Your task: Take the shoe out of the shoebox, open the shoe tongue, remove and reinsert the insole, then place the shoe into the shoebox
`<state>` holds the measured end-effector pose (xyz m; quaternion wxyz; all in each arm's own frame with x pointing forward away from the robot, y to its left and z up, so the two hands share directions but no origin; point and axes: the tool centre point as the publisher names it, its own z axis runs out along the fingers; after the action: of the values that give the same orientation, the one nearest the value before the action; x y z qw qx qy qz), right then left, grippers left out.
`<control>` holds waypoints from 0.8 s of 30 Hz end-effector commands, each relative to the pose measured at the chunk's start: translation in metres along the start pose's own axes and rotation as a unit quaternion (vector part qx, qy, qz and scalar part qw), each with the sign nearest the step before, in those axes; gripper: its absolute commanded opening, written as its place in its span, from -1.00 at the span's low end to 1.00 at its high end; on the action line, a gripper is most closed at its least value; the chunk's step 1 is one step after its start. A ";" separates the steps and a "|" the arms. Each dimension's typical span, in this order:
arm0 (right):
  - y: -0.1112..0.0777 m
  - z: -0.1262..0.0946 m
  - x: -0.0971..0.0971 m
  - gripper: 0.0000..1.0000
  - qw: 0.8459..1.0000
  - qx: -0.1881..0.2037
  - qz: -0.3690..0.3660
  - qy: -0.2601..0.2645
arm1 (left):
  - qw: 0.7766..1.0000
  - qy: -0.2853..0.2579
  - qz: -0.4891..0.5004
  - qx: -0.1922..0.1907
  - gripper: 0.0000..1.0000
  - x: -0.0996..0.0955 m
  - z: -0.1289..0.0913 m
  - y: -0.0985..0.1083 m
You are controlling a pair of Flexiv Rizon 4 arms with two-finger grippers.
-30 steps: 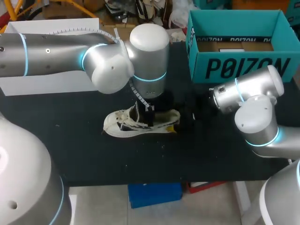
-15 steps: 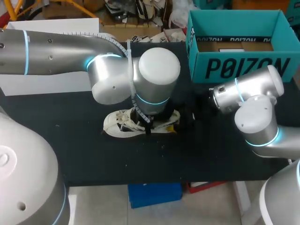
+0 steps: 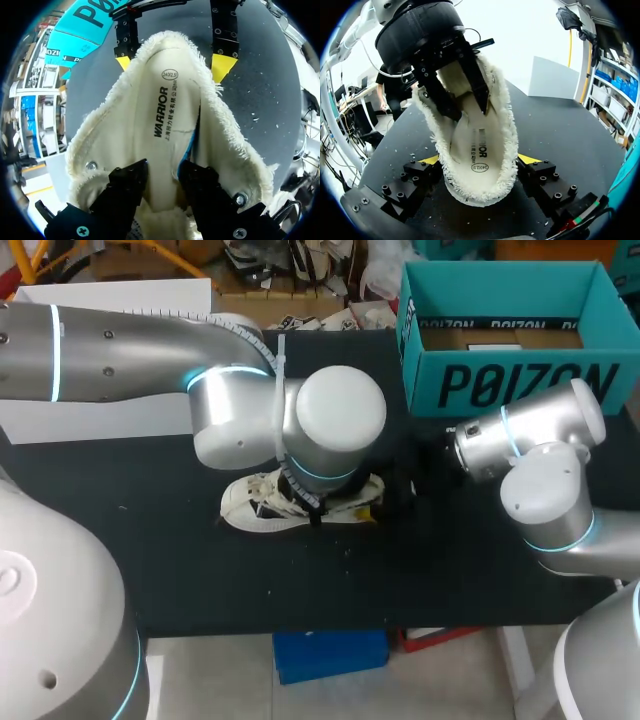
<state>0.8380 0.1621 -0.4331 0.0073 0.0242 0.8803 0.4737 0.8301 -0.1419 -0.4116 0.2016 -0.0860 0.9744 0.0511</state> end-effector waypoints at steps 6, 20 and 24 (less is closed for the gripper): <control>-0.002 0.000 -0.002 -1.00 1.000 0.002 0.001 0.000 | 1.000 -0.022 0.002 0.017 -0.25 -0.004 0.007 0.007; -0.002 0.000 -0.002 -1.00 1.000 0.002 0.001 0.000 | 1.000 -0.018 0.001 0.018 -1.00 -0.007 0.014 0.005; -0.002 0.000 -0.002 -1.00 1.000 0.002 0.001 0.000 | 1.000 -0.008 0.007 0.025 -1.00 -0.006 0.012 0.004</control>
<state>0.8392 0.1626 -0.4332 0.0073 0.0248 0.8804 0.4736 0.8306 -0.1414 -0.4148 0.2167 -0.0776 0.9725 0.0348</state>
